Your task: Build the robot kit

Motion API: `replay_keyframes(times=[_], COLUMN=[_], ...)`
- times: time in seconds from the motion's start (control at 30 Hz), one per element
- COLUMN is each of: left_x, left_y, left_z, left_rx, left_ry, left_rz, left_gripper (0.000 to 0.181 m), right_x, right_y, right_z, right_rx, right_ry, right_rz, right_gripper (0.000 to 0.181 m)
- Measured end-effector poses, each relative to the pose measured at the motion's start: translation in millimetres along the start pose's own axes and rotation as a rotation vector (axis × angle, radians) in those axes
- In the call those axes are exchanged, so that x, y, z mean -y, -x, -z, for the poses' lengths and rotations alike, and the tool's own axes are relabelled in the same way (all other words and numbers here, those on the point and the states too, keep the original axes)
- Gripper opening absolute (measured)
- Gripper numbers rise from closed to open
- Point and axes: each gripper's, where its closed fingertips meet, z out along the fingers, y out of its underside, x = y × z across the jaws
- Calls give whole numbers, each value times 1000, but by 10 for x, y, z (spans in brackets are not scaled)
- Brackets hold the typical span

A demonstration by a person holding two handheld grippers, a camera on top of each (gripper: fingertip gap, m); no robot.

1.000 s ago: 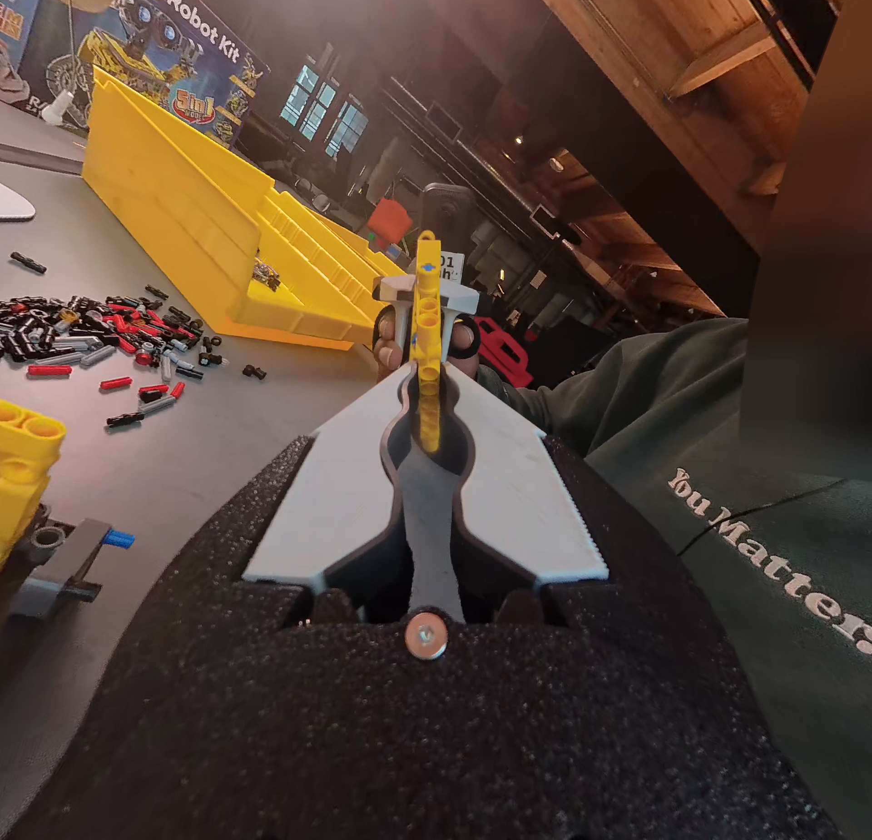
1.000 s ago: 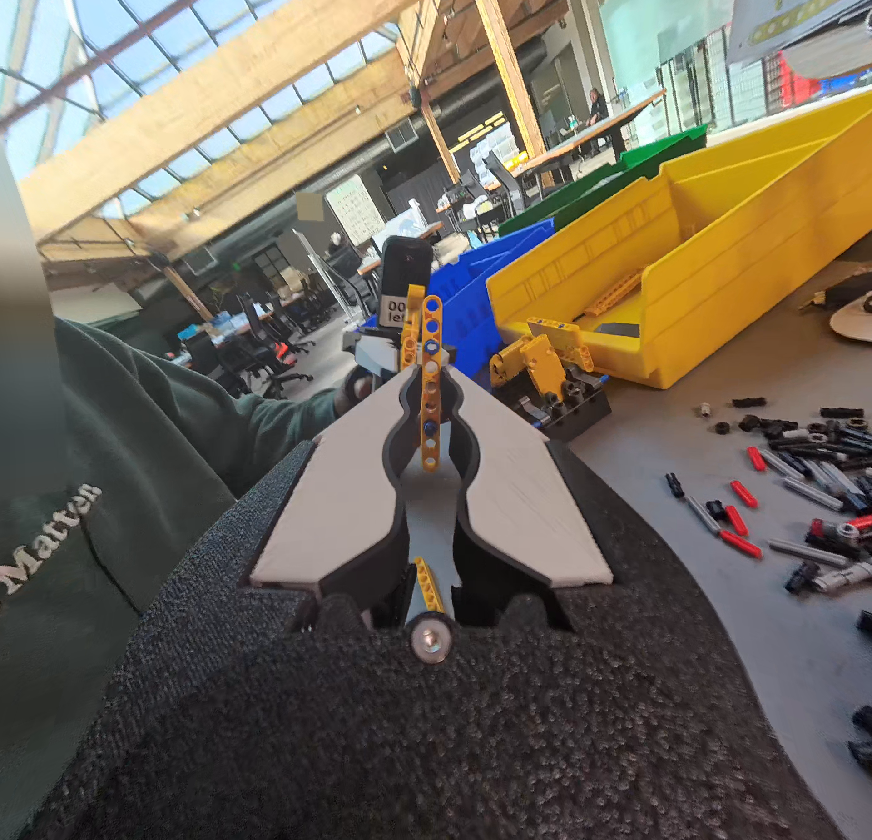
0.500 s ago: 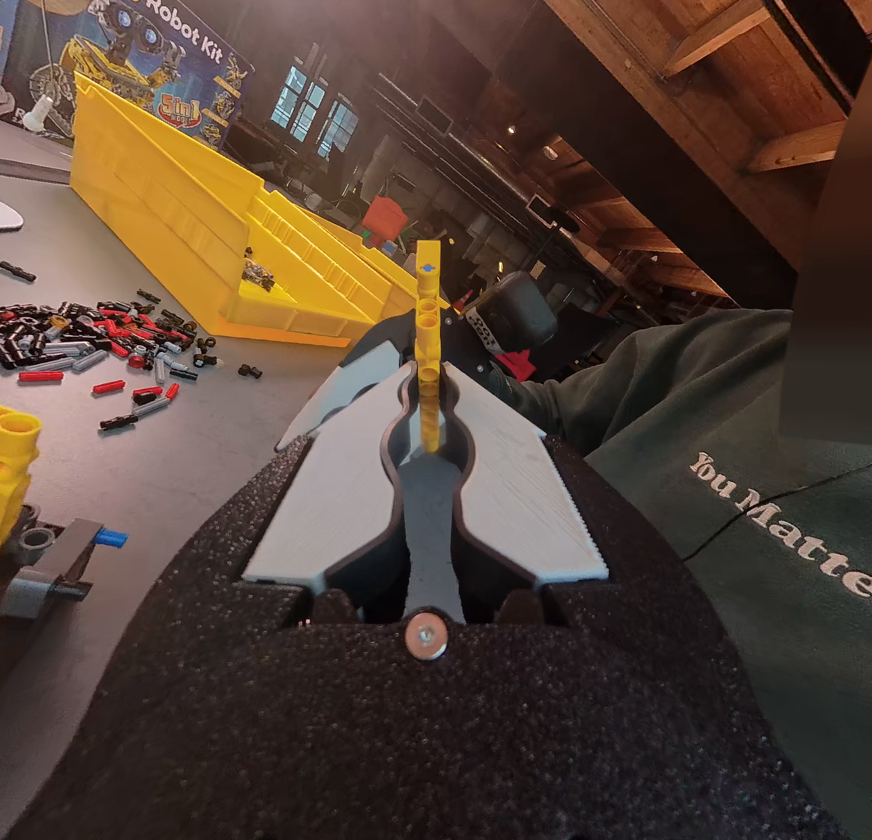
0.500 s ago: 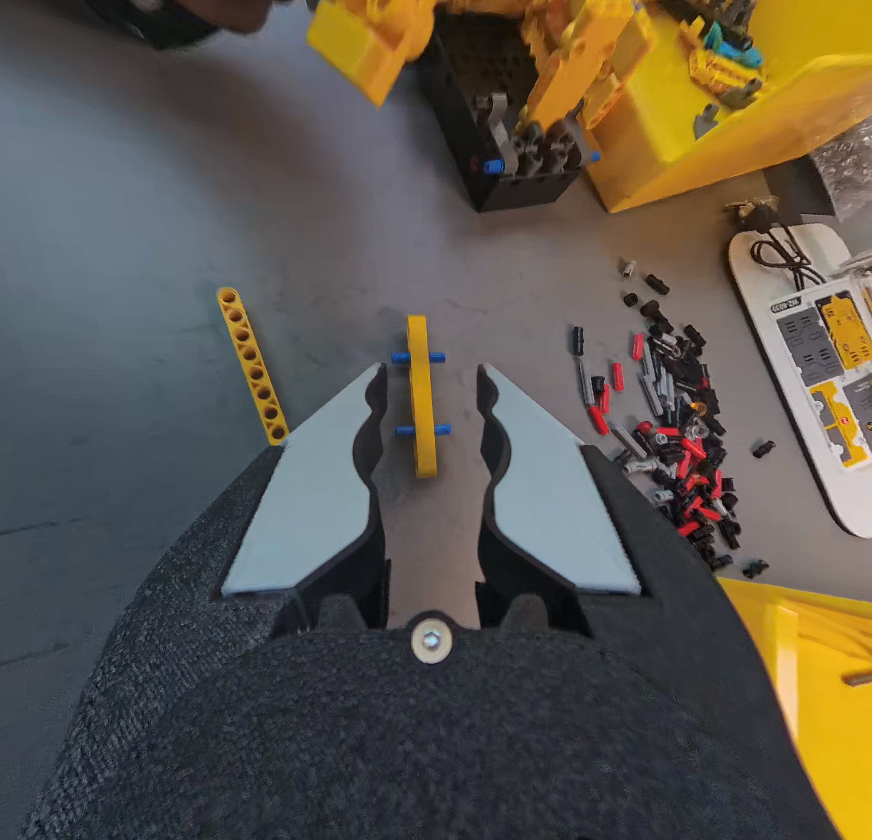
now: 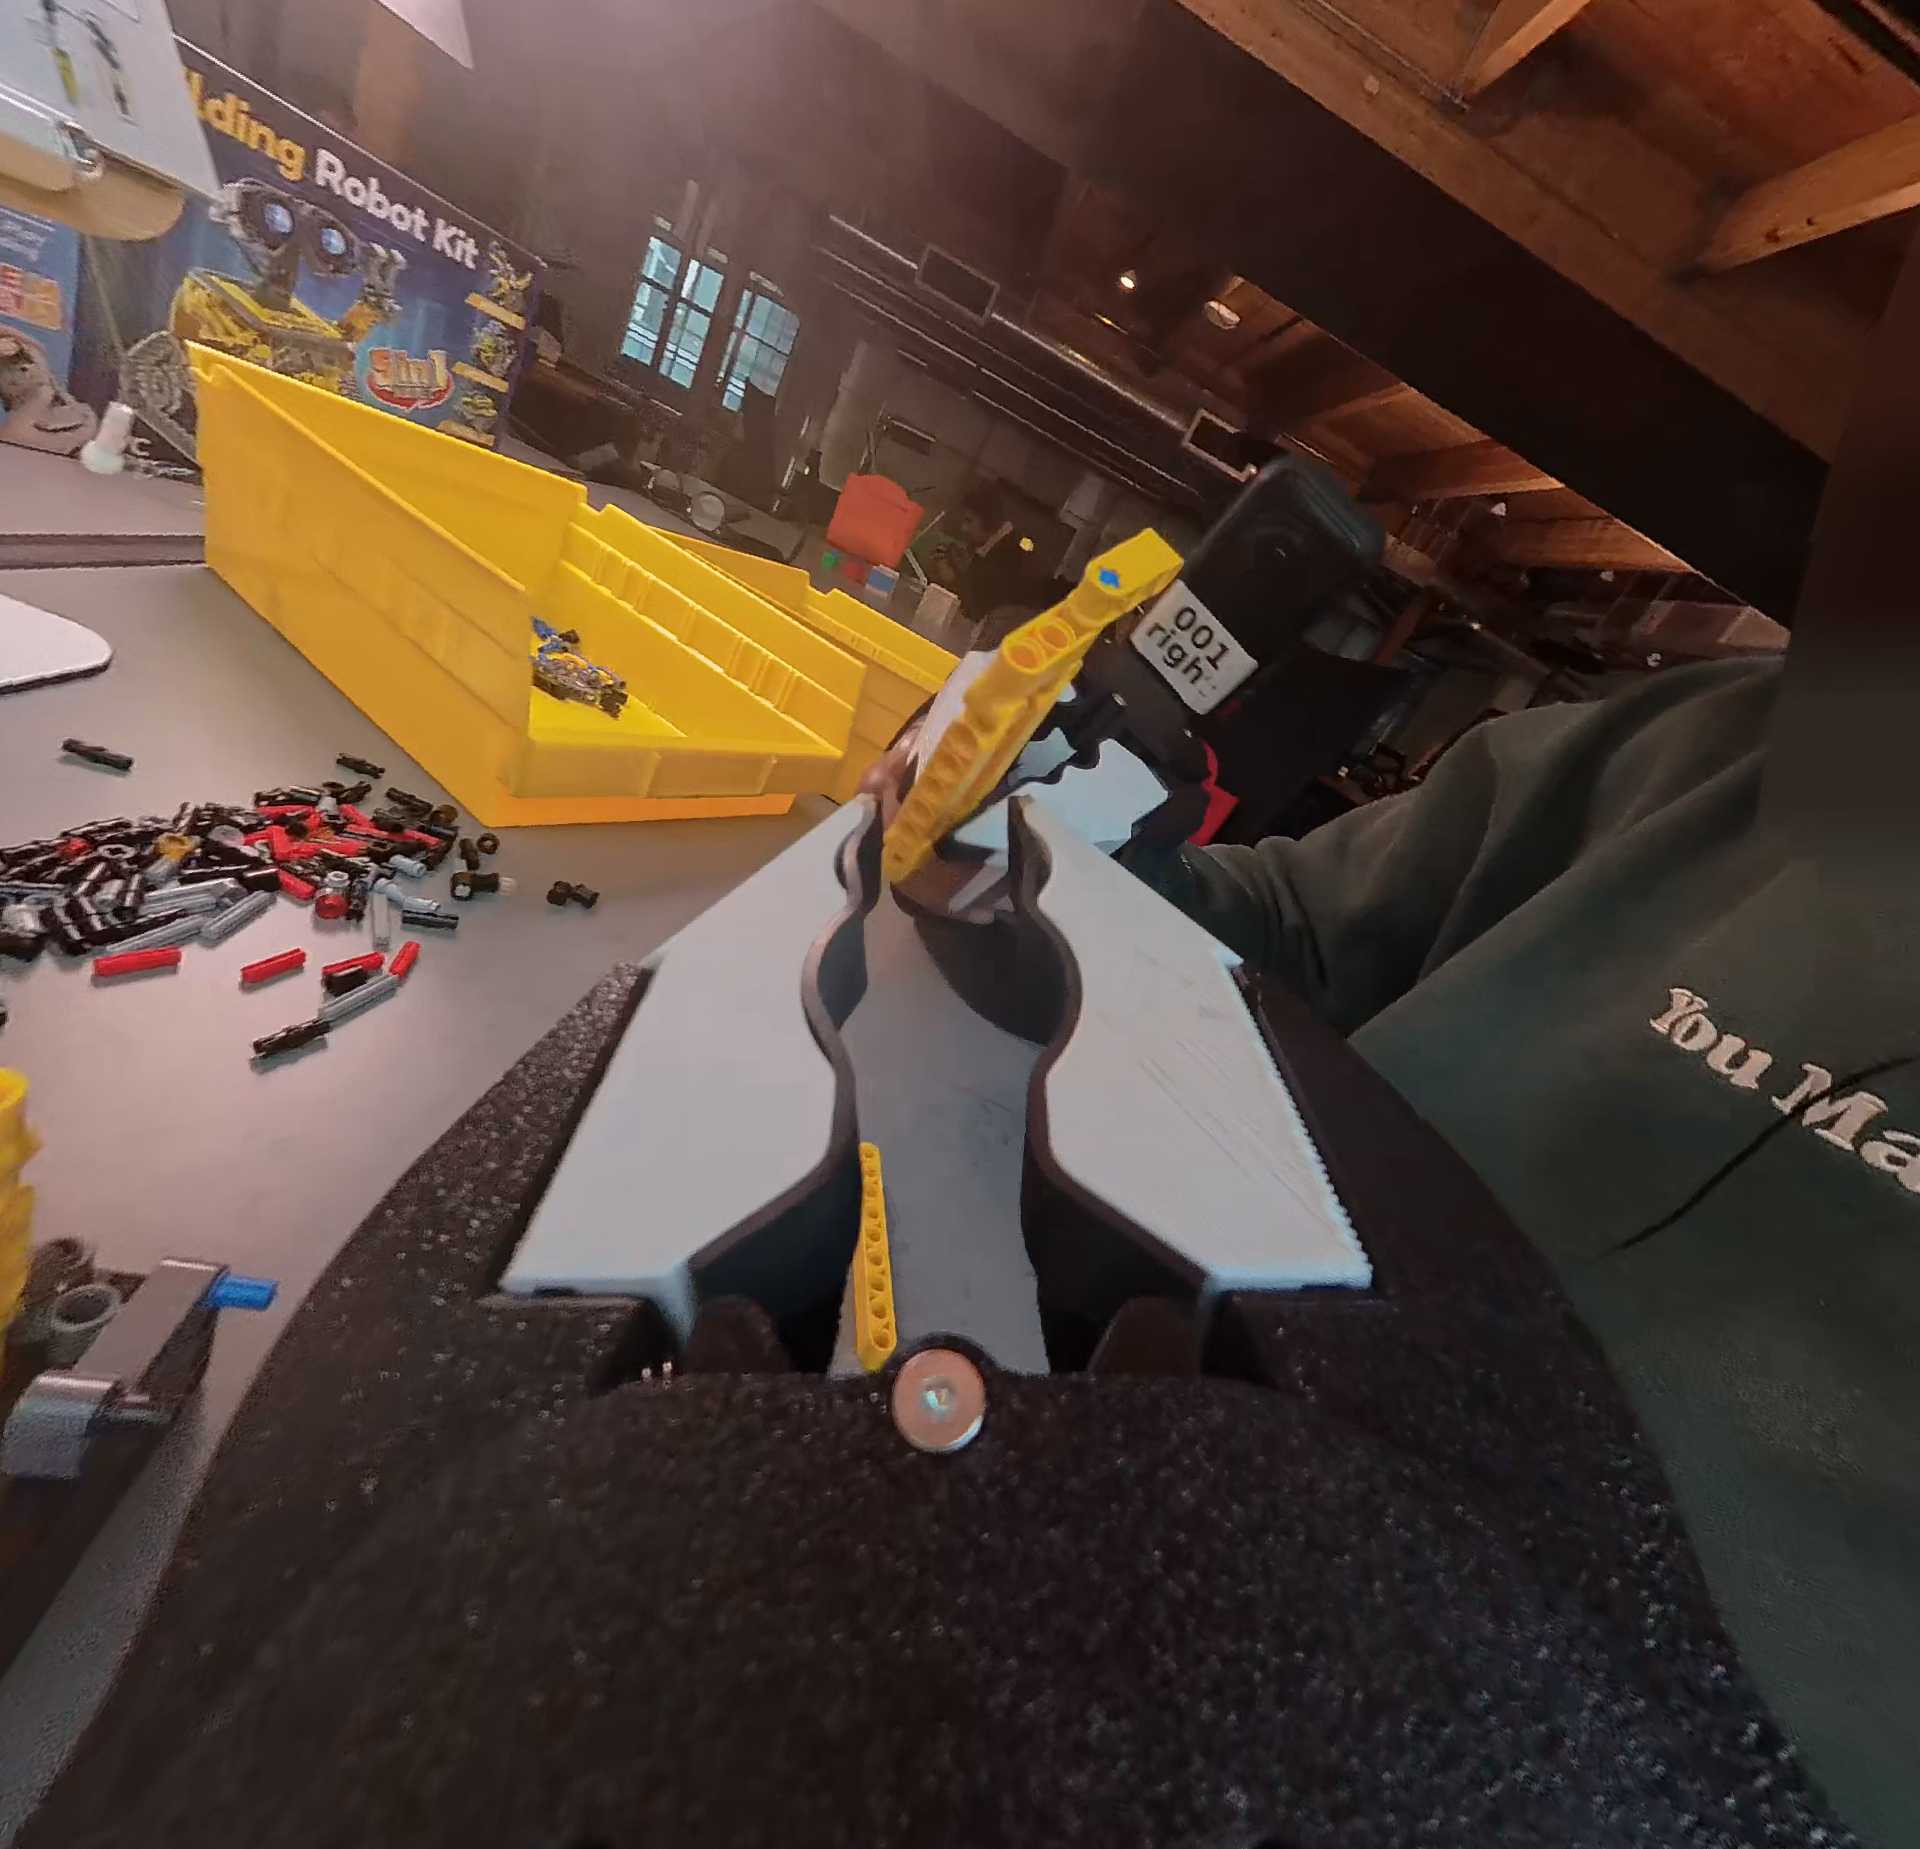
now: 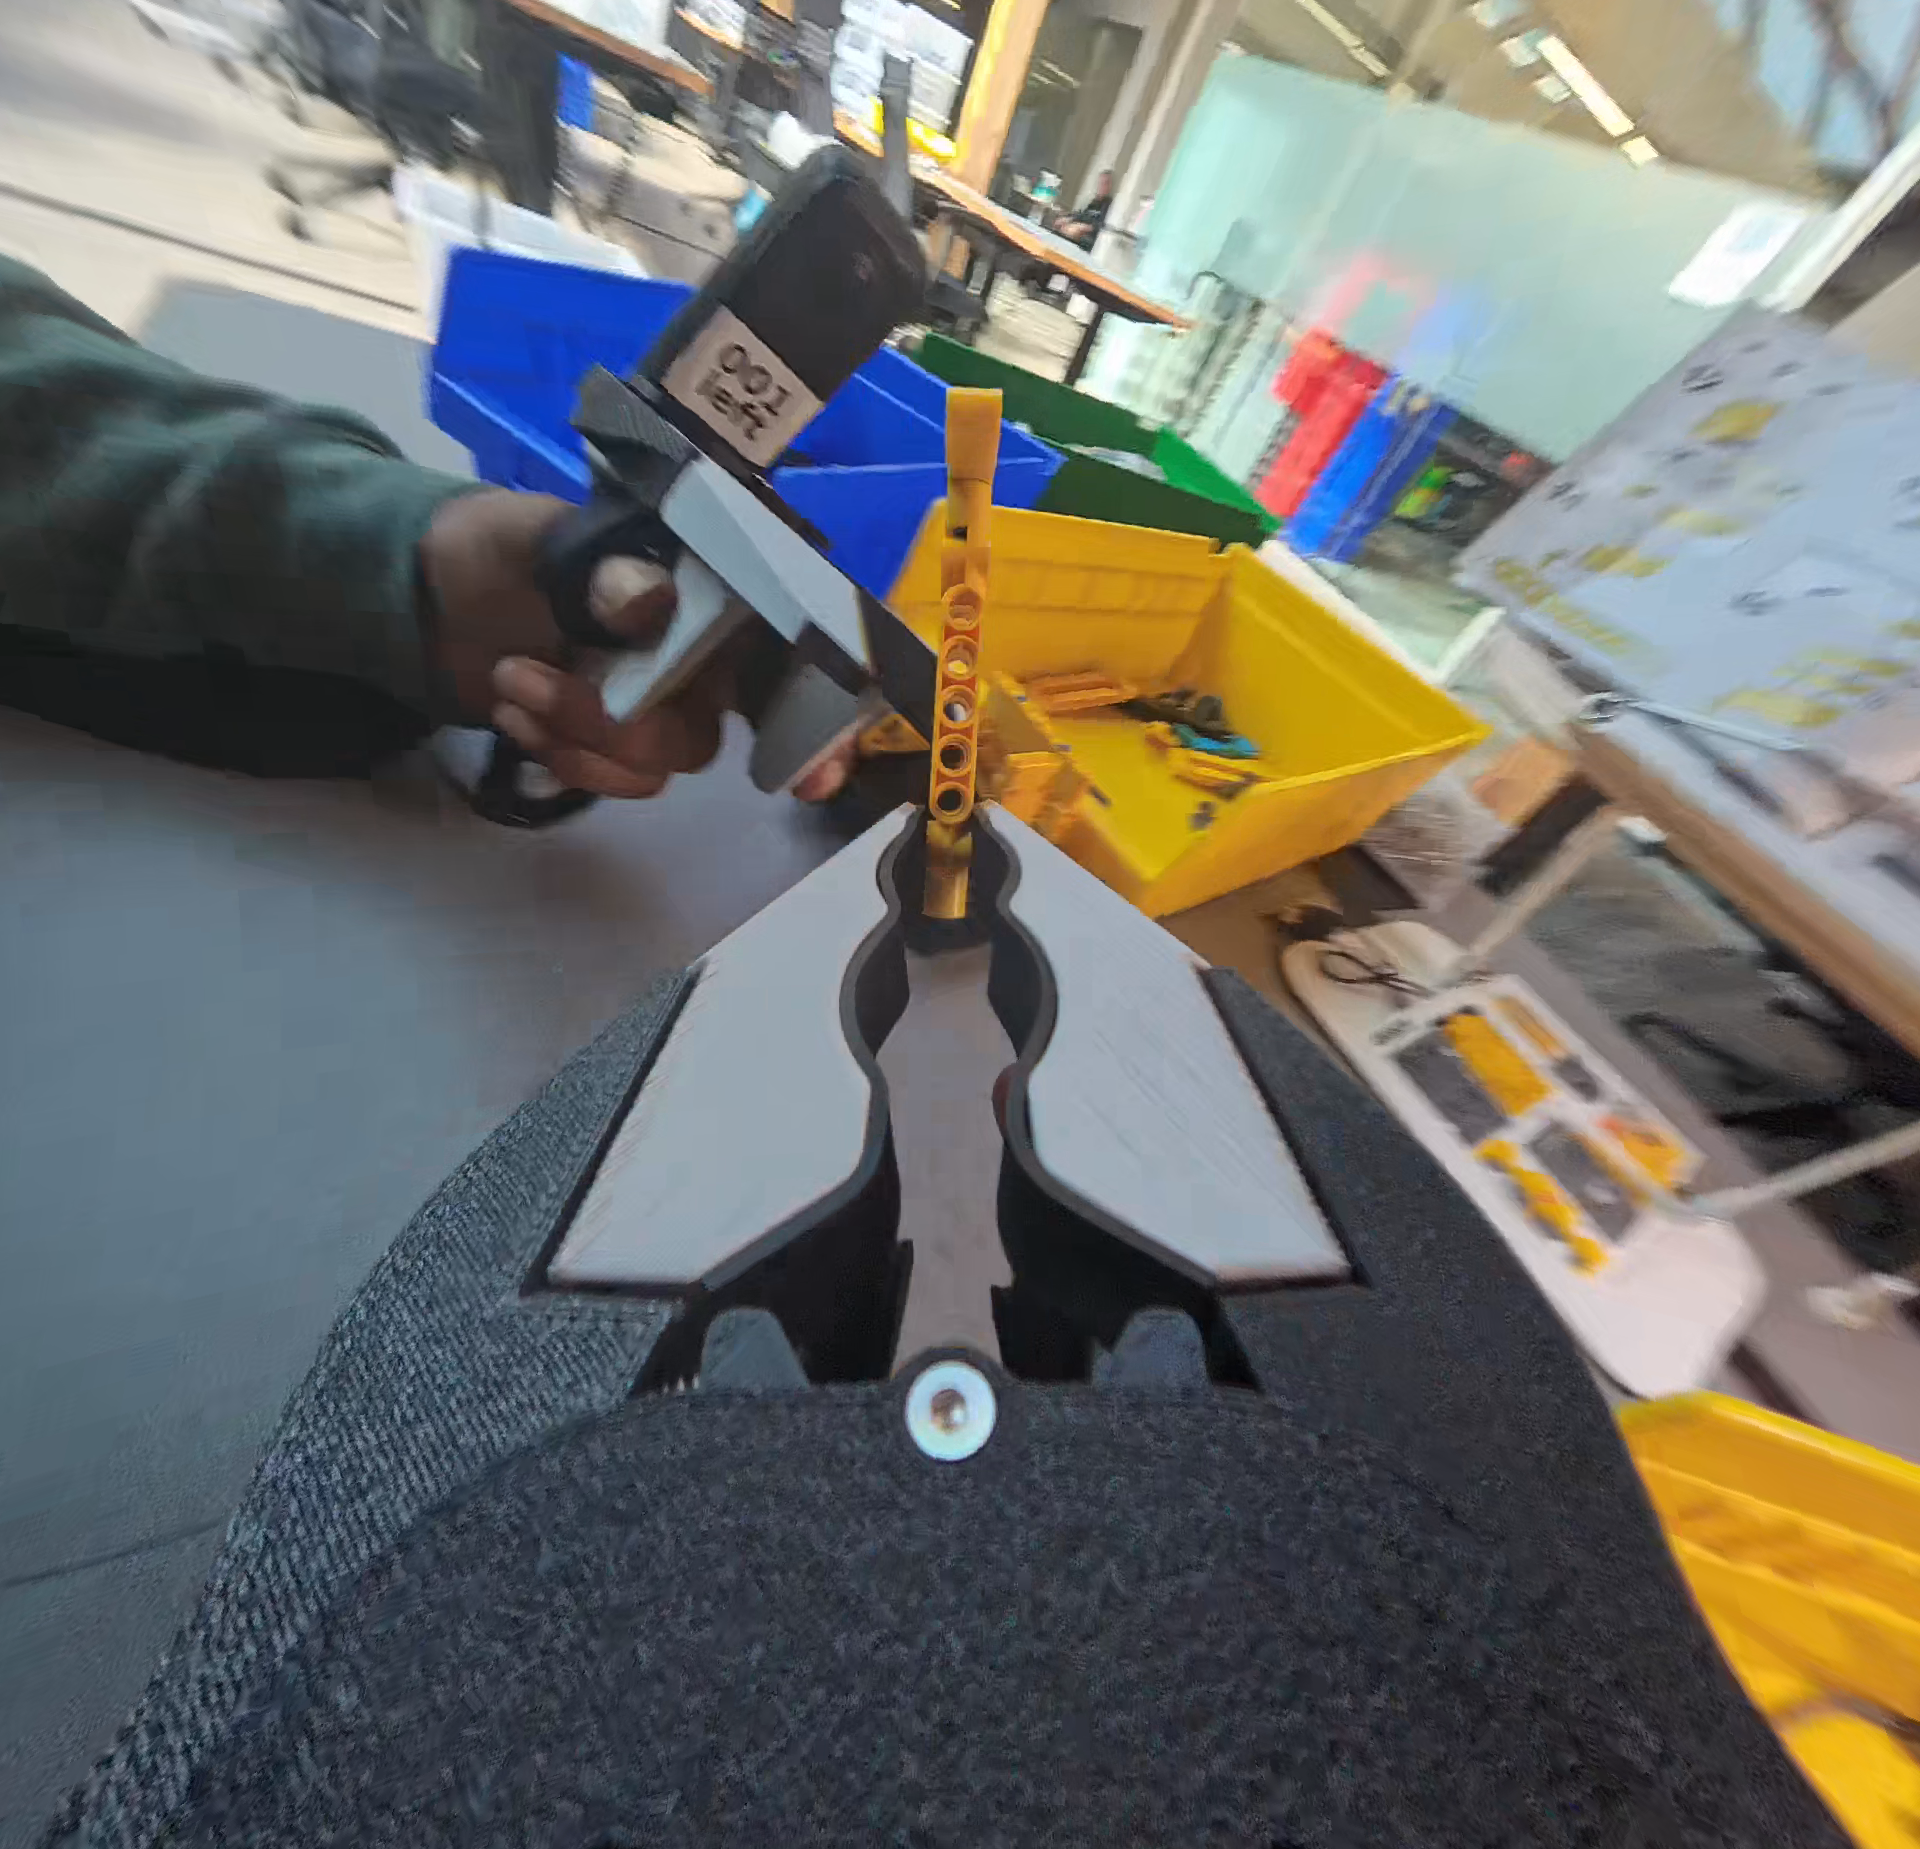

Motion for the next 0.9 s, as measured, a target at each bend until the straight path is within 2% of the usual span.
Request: replay_keyframes(times=[0.1,0.17,0.23,0.33,0.43,0.47,0.57,0.63,0.73,0.83,0.9], left_x=[65,97,184,155,58,42,-76,-114,-172,-205,-301], left_y=[27,-25,-30,87,127,139,224,243,295,214,184], left_z=[65,45,59,111,116,117,118,123,181,186,141], left_rx=[-3,-43,-91,-101,-102,-96,-9,31,135,162,175], left_ry=[-37,-58,-109,-122,-93,-83,-6,38,147,238,305], left_rz=[79,129,255,437,520,526,453,379,152,-70,-170], left_gripper=[34,40,47,51,29,28,15,11,6,6,6], right_x=[-60,-122,-132,-105,-131,-150,-215,-231,-234,-214,-236], right_y=[-396,-434,-314,-168,-106,-106,-162,-120,-28,19,50], right_z=[88,66,-12,-101,-172,-175,-151,-140,-68,59,91], right_rx=[-325,-435,-452,-435,-424,-422,-405,-333,-134,69,144], right_ry=[95,170,155,110,118,121,150,127,90,61,60], right_rz=[307,603,821,909,952,955,915,820,501,150,35], right_gripper=[7,7,7,6,6,6,10,16,25,29,32])
